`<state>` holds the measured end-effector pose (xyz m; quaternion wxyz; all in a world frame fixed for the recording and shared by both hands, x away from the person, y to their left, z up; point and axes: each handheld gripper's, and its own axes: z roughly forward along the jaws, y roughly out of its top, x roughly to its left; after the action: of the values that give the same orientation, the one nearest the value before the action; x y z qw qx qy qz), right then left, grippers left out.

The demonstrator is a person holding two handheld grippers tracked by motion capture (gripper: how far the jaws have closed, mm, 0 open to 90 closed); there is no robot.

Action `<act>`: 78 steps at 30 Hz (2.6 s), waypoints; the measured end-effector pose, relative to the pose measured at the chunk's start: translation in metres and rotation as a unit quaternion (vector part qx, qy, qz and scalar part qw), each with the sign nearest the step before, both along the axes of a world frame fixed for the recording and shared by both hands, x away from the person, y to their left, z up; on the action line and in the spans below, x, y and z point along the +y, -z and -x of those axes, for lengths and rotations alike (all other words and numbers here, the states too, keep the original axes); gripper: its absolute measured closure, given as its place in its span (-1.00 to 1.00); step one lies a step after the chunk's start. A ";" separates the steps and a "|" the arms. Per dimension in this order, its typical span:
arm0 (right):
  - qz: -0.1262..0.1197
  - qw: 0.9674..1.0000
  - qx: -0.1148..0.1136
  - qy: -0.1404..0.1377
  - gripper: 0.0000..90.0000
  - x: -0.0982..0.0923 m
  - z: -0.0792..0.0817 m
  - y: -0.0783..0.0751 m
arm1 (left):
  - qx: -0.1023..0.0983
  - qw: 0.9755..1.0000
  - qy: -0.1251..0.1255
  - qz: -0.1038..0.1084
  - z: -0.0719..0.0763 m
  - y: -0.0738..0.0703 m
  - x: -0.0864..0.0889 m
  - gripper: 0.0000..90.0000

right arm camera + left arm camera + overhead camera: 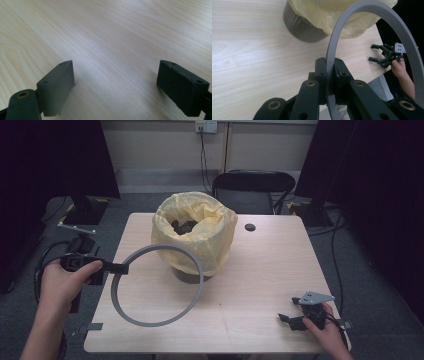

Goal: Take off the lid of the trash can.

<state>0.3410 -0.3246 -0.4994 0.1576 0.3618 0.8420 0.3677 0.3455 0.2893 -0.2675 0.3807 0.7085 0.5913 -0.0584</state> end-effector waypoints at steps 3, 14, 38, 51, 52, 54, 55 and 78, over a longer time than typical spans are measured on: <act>0.000 1.000 0.000 -0.001 -0.70 0.000 0.000 0.000 | 0.000 1.000 -0.001 -0.001 0.001 0.005 0.001 0.85; 0.001 1.000 0.000 -0.001 -0.70 0.000 0.000 0.000 | 0.024 1.000 0.001 -0.001 -0.001 0.044 0.001 0.85; 0.001 1.000 -0.001 -0.001 -0.70 0.000 0.000 0.000 | 0.060 0.998 0.002 -0.018 -0.011 0.117 -0.004 0.84; 0.001 1.000 0.000 0.000 -0.70 0.000 0.000 0.000 | 0.067 0.997 -0.019 -0.046 -0.019 0.147 -0.007 0.84; 0.001 1.000 0.000 0.000 -0.70 0.000 0.000 0.000 | 0.069 0.996 -0.020 -0.047 -0.020 0.149 -0.007 0.84; 0.001 1.000 -0.001 0.000 -0.70 0.000 0.000 0.000 | 0.072 0.996 -0.018 -0.047 -0.021 0.152 -0.008 0.84; 0.001 1.000 -0.001 0.000 -0.70 0.000 0.000 0.000 | 0.072 0.996 -0.017 -0.050 -0.021 0.153 -0.008 0.84; 0.001 1.000 -0.001 0.000 -0.70 0.000 0.000 0.000 | 0.067 0.994 -0.041 -0.076 -0.022 0.177 -0.005 0.82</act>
<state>0.3409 -0.3245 -0.4994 0.1584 0.3609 0.8426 0.3669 0.3676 0.2840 -0.4442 0.2876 0.7052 0.6466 -0.0447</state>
